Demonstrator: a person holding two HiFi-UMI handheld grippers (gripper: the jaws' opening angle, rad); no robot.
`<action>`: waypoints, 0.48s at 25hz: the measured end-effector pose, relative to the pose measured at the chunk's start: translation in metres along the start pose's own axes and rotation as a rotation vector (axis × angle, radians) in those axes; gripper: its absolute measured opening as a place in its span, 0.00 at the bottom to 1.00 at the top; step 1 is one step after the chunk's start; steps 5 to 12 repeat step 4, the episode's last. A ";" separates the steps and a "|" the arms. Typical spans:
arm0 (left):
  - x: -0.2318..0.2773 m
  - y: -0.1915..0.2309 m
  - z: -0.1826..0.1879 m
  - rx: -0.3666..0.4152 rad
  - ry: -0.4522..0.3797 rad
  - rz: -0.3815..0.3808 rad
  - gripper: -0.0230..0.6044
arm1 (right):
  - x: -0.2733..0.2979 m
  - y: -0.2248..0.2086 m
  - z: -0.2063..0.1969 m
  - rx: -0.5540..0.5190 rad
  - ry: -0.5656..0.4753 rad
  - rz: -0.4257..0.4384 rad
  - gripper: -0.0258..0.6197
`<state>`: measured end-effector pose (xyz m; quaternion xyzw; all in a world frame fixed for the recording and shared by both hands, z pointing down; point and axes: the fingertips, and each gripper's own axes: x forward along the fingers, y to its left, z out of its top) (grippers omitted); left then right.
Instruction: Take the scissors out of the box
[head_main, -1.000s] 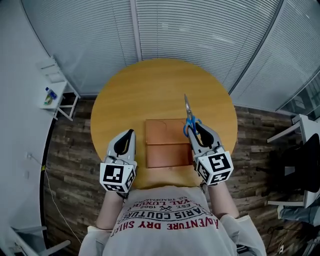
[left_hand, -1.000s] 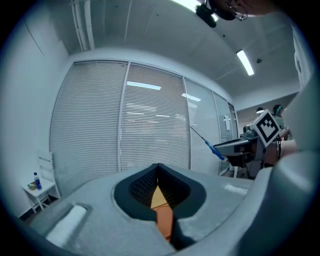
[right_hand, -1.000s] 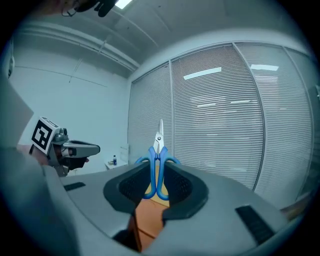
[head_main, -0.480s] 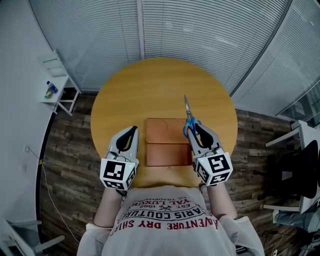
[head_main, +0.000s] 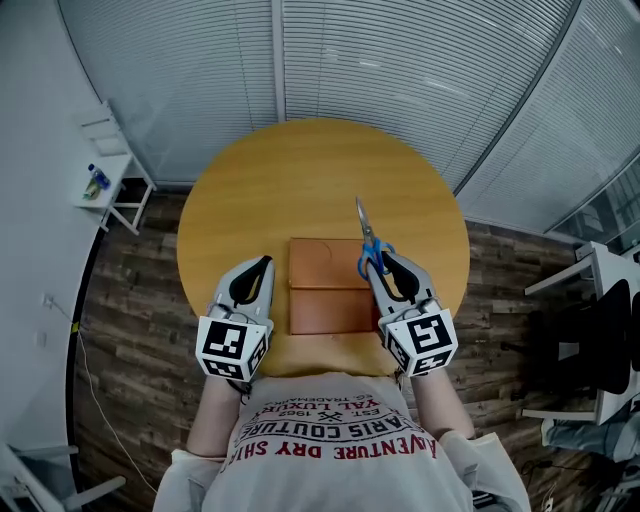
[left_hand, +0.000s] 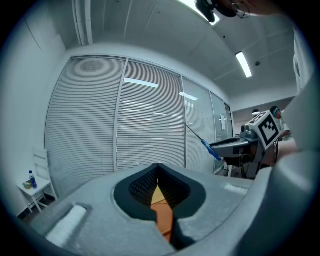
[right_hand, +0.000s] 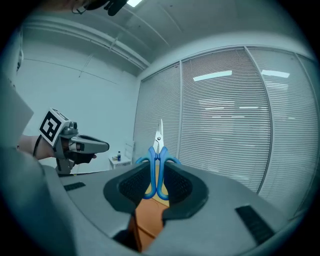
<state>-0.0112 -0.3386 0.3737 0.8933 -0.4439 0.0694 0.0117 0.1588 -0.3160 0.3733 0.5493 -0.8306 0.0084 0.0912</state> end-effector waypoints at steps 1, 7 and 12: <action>0.000 0.001 0.000 0.000 -0.001 -0.003 0.05 | 0.001 0.002 0.001 -0.008 0.000 0.003 0.18; 0.001 0.003 0.002 -0.002 -0.004 -0.010 0.05 | 0.006 0.005 0.005 -0.025 0.002 0.011 0.18; 0.001 0.003 0.002 -0.002 -0.004 -0.010 0.05 | 0.006 0.005 0.005 -0.025 0.002 0.011 0.18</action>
